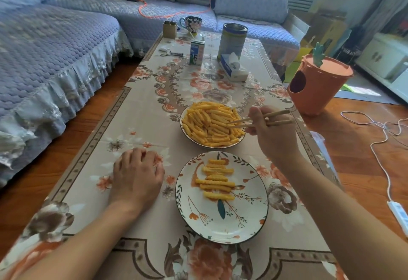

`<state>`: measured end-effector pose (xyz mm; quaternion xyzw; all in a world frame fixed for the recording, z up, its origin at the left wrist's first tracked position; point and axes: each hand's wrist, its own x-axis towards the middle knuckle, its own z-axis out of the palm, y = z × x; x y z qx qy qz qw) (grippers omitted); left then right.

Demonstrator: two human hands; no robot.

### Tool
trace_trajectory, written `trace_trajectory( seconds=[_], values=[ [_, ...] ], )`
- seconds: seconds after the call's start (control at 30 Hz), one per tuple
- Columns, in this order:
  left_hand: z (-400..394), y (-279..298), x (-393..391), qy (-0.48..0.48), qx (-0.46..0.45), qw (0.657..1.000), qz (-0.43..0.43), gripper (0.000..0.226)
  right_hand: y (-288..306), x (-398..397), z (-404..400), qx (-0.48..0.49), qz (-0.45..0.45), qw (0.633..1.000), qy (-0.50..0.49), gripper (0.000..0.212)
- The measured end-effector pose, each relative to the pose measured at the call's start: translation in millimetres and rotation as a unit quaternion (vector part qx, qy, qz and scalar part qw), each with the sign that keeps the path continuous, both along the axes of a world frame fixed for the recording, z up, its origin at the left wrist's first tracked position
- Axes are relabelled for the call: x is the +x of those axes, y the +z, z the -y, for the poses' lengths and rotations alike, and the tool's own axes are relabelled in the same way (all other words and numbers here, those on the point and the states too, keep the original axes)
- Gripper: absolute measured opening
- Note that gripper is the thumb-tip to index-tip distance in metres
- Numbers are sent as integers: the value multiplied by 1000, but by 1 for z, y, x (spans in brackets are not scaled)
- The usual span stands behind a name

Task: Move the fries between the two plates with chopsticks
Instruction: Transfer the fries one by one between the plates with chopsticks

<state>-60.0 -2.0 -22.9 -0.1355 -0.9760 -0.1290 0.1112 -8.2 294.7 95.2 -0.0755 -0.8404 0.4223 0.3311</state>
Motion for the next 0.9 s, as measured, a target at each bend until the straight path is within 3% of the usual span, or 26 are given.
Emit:
trace_trajectory(
  seconds=[0.4, 0.53, 0.67, 0.77, 0.9],
  values=[
    [1, 0, 1, -1, 10, 1000, -1, 33, -5, -1, -3, 41, -15, 999, 13, 33],
    [0, 1, 1, 2, 15, 1000, -6, 33, 17, 20, 3, -50, -22, 998, -9, 25],
    [0, 3, 2, 0, 17, 1000, 5, 35, 41, 69, 14, -191, 9, 981, 35, 35],
    [0, 3, 3, -2, 17, 1000, 7, 36, 41, 112, 25, -207, 86, 973, 61, 41],
    [0, 4, 4, -1, 13, 1000, 8, 36, 22, 145, 40, -211, 101, 970, 67, 37]
  ],
)
